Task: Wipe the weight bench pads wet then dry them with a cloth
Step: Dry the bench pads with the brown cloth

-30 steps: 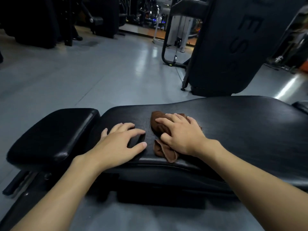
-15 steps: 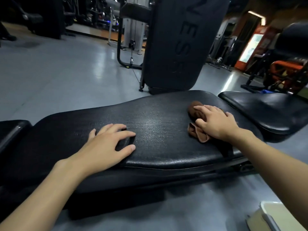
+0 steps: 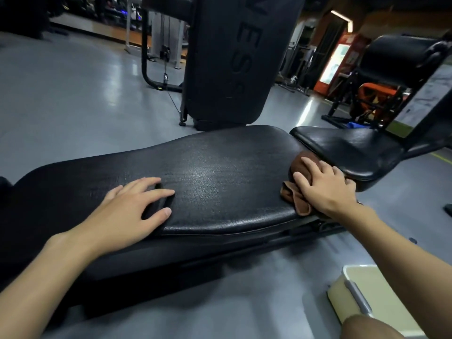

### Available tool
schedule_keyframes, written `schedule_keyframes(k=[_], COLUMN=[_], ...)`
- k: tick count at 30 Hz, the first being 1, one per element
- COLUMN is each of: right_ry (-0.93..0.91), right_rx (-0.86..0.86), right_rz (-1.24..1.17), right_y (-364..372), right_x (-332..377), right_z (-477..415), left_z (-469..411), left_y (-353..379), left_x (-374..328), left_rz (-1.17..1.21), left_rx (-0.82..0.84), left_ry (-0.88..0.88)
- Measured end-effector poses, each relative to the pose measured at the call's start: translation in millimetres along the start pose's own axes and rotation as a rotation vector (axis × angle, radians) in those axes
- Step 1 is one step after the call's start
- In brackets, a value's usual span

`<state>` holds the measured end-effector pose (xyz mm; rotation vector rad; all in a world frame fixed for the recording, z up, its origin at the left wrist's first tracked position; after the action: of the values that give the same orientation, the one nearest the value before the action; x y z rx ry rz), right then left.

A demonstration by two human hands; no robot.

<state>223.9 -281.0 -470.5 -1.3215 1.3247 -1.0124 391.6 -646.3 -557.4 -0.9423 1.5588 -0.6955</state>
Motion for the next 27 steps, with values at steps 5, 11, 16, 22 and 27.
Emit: schedule_keyframes(k=[5,11,16,22,27], right_ry=[-0.033,-0.23,-0.387,-0.607,-0.855], right_rx=[-0.047,-0.098,-0.072,-0.033,0.072], right_rz=[0.035,0.085,0.053,0.004,-0.065], right_y=[5,14,20,29,39], right_x=[34,128,213,334,443], right_z=[21,69,111,165,216], left_z=[13,36,57,91,123], left_y=[-19,-29,-42,-60,-87], left_x=[27,48,71,108,139], left_rz=[-0.052,-0.03,-0.023,0.151,0.381], left_rx=[-0.033,-0.061,-0.123,-0.225,-0.383], left_ry=[-0.032,0.003,0.005,0.001,-0.119])
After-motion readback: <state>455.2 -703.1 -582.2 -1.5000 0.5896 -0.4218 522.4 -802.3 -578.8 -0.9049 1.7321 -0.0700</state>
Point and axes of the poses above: each hand's wrist, its own z-axis away from the middle knuckle, its own y-axis out of the palm, x = y × z, the point moved 7 cm from there along -z, towards the middle knuckle, and after that the axes turned 6 degrees about z, right-handed, at the moved point
